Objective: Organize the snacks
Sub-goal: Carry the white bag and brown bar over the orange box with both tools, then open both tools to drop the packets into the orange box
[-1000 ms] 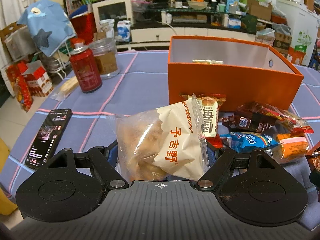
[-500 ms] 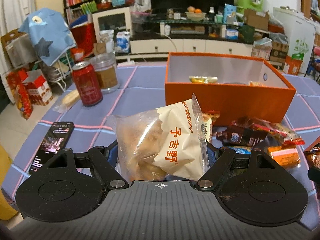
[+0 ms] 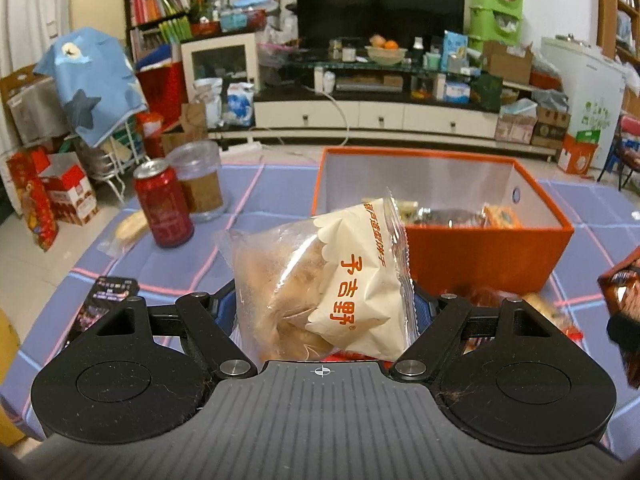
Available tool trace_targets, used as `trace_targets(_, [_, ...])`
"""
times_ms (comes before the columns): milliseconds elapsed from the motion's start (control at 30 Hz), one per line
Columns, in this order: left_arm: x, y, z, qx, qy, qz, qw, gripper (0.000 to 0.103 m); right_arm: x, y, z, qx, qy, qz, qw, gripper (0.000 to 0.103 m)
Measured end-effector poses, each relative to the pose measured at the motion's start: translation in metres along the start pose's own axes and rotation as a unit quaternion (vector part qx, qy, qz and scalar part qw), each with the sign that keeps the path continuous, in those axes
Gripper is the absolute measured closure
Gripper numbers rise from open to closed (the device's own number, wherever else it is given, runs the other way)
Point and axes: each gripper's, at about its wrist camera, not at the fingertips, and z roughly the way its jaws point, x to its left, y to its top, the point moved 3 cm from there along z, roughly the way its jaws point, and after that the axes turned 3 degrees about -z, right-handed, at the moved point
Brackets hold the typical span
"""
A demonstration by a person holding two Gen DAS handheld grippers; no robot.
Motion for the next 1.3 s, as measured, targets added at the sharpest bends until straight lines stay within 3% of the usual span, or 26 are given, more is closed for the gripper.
trace_targets(333, [-0.015, 0.032, 0.023, -0.010, -0.008, 0.009, 0.9999, 0.051, -0.030, 0.042, 0.036, -0.016, -0.011, 0.027, 0.999, 0.052])
trace_targets(667, [-0.015, 0.078, 0.066, -0.017, -0.012, -0.007, 0.9998, 0.051, -0.066, 0.083, 0.097, -0.022, -0.003, 0.087, 0.996, 0.052])
trace_targets(833, [-0.032, 0.088, 0.120, 0.012, -0.024, -0.012, 0.9996, 0.047, -0.064, 0.091, 0.143, -0.002, 0.004, 0.095, 0.995, 0.052])
trace_targets(867, [-0.036, 0.088, 0.133, 0.026, -0.029, -0.008, 0.9992, 0.039, -0.064, 0.090, 0.153, 0.003, 0.003, 0.096, 0.995, 0.051])
trace_targets(933, [-0.039, 0.086, 0.148, 0.058, -0.032, -0.003, 0.9978, 0.041, -0.065, 0.090, 0.167, 0.013, -0.001, 0.100, 0.995, 0.049])
trace_targets(1167, [0.007, 0.064, 0.095, 0.013, -0.027, -0.052, 0.9982, 0.035, -0.082, 0.085, 0.130, -0.012, -0.004, 0.103, 0.995, 0.038])
trace_targets(1300, [0.030, 0.043, 0.053, -0.007, -0.017, -0.050, 0.9986, 0.032, -0.082, 0.053, 0.094, 0.007, -0.006, 0.085, 0.996, 0.038])
